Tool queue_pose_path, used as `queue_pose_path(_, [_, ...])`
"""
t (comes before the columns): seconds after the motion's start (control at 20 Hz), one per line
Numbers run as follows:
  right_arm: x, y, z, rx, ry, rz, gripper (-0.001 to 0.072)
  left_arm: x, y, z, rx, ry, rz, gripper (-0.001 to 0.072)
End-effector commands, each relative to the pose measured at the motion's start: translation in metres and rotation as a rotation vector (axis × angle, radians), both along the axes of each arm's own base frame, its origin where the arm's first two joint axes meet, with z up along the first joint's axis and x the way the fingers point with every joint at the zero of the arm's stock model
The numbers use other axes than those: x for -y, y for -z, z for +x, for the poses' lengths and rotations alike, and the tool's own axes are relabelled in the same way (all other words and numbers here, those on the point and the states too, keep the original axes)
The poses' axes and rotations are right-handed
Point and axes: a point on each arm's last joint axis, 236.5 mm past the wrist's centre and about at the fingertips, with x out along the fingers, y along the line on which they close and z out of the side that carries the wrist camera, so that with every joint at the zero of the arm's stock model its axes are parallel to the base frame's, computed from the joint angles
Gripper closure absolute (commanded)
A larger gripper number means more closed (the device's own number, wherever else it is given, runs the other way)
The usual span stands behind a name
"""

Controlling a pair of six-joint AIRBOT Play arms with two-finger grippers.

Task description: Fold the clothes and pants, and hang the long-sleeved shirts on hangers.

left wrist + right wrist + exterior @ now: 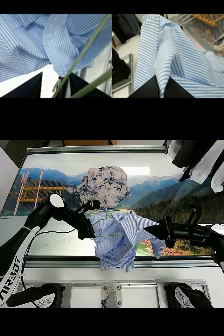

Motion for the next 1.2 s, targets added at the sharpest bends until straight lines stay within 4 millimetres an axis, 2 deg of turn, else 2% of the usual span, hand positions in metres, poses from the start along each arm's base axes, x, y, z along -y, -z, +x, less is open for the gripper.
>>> queue_pose_path(0.0, [0.0,0.0,0.0,0.001,0.001,0.0,0.0707,-0.006,-0.01,0.003,0.025,-0.019,-0.006,0.0375])
queue_pose_path(0.1, [0.0,-0.001,-0.001,0.001,-0.002,0.001,0.0707,-0.006,-0.009,0.005,0.023,-0.034,-0.002,0.0375])
queue_pose_path(0.2, [0.0,-0.001,-0.001,0.001,-0.002,0.001,0.0707,-0.019,-0.01,0.014,0.0,-0.116,0.0,0.0375])
queue_pose_path(0.3, [0.0,0.0,-0.001,0.001,-0.002,0.0,0.0707,-0.016,-0.025,0.017,-0.055,-0.183,-0.093,0.0375])
queue_pose_path(0.4, [0.0,0.0,0.0,0.0,-0.002,-0.001,0.0707,-0.01,-0.028,0.017,-0.059,-0.183,-0.115,0.0375])
queue_pose_path(0.5, [0.001,0.01,-0.003,-0.031,-0.009,-0.038,0.0707,-0.018,-0.031,0.022,-0.053,-0.211,-0.118,0.0375])
queue_pose_path(0.55, [0.001,0.013,-0.001,-0.032,0.001,-0.049,0.0707,-0.022,-0.039,0.021,-0.032,-0.216,-0.123,0.0375])
queue_pose_path(0.65, [0.003,0.013,0.004,-0.034,0.022,-0.052,0.0707,-0.019,-0.045,0.016,-0.018,-0.195,-0.123,0.0374])
queue_pose_path(0.85, [0.002,0.013,0.003,-0.05,0.019,-0.047,0.0707,-0.007,-0.038,0.01,-0.036,-0.157,-0.114,0.0371])
queue_pose_path(0.9, [0.002,0.013,0.003,-0.05,0.019,-0.047,0.0707,-0.007,-0.035,0.01,-0.046,-0.156,-0.111,0.0279])
queue_pose_path(0.95, [0.002,0.013,0.003,-0.05,0.018,-0.047,0.0707,-0.007,-0.032,0.012,-0.05,-0.162,-0.11,-0.0008])
queue_pose_path(1.15, [0.002,0.012,0.001,-0.05,0.011,-0.045,0.0707,-0.017,-0.031,0.031,-0.009,-0.229,-0.115,-0.0013])
